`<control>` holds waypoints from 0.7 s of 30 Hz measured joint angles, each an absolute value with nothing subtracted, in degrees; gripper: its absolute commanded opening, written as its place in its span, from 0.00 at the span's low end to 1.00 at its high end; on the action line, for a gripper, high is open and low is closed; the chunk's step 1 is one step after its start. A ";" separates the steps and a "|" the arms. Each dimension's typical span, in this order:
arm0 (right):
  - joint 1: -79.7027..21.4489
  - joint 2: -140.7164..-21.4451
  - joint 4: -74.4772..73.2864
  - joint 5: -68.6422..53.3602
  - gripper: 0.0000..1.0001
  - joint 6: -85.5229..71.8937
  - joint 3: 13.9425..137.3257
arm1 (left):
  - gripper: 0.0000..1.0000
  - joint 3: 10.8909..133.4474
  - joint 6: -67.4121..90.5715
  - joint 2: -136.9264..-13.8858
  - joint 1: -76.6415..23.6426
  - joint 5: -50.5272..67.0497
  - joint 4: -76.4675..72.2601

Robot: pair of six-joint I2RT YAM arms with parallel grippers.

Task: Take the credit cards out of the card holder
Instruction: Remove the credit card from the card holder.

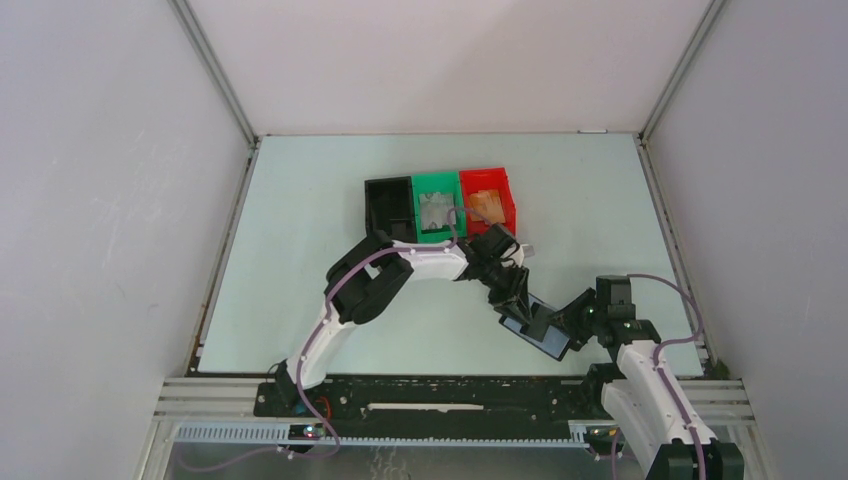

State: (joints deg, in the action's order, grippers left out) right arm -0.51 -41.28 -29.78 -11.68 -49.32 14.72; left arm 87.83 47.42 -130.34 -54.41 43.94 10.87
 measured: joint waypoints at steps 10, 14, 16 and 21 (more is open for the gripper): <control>-0.51 -41.08 -29.80 -11.68 0.29 -49.32 14.68 | 0.31 87.92 46.46 -130.34 -54.35 43.22 11.57; -0.51 -41.08 -29.80 -11.68 0.29 -49.32 14.68 | 0.31 88.20 46.37 -130.34 -54.37 42.78 12.21; -0.51 -41.08 -29.80 -11.68 0.29 -49.32 14.68 | 0.30 88.27 46.22 -130.34 -54.35 42.50 12.56; -0.51 -41.10 -29.80 -11.68 0.29 -49.30 14.68 | 0.30 88.99 45.32 -130.32 -54.35 41.21 14.20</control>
State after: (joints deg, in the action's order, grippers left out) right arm -0.51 -41.10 -29.80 -11.68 -49.30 14.68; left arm 88.99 45.32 -130.32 -54.35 41.21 14.20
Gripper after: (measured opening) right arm 0.292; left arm 0.299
